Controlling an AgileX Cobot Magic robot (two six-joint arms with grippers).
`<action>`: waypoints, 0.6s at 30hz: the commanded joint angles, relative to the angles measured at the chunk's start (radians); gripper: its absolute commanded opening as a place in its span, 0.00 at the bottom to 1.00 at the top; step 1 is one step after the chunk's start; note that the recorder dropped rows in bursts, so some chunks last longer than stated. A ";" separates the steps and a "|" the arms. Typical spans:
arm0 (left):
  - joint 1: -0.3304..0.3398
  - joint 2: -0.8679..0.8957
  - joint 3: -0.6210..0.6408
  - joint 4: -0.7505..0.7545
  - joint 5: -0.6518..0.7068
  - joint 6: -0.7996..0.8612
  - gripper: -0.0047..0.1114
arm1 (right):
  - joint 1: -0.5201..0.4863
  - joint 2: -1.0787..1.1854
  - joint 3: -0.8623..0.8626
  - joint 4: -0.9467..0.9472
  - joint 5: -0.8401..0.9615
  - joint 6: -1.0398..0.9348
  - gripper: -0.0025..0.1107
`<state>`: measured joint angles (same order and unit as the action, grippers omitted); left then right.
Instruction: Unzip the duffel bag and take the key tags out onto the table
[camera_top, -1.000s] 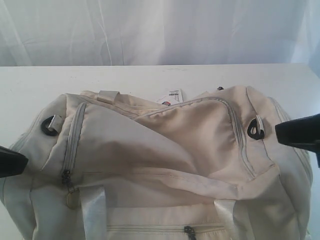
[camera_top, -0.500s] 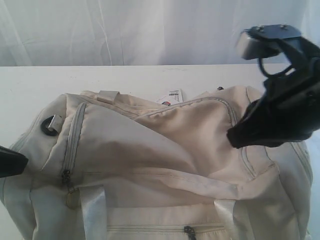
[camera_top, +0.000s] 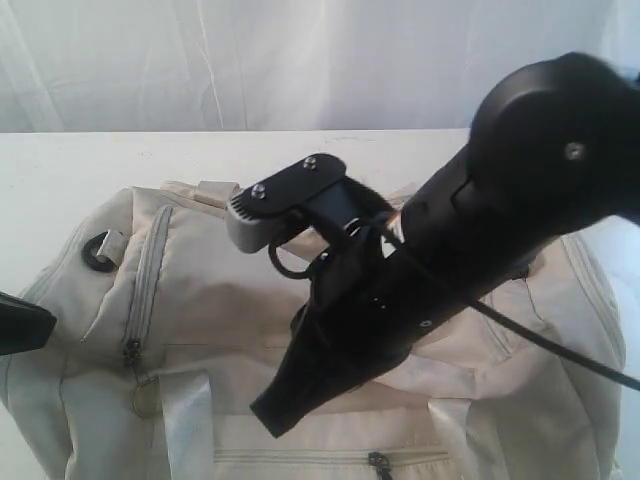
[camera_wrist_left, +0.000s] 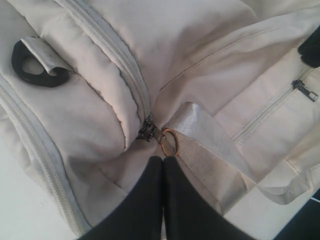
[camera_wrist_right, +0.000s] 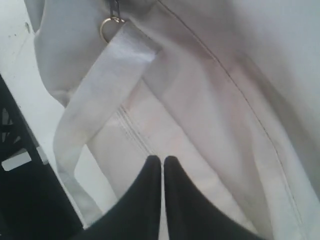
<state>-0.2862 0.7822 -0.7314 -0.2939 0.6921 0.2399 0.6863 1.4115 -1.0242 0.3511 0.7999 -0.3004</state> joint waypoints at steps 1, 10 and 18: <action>-0.006 -0.002 0.004 -0.016 0.007 0.000 0.04 | 0.005 0.068 -0.001 0.015 -0.028 -0.041 0.22; -0.006 -0.002 0.004 -0.016 0.007 0.000 0.04 | 0.033 0.165 -0.001 0.379 -0.110 -0.230 0.58; -0.006 -0.002 0.004 0.085 0.011 -0.109 0.04 | 0.120 0.257 -0.001 0.398 -0.213 -0.248 0.58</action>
<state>-0.2862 0.7822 -0.7314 -0.2548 0.6921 0.2051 0.7841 1.6446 -1.0242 0.7388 0.6298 -0.5352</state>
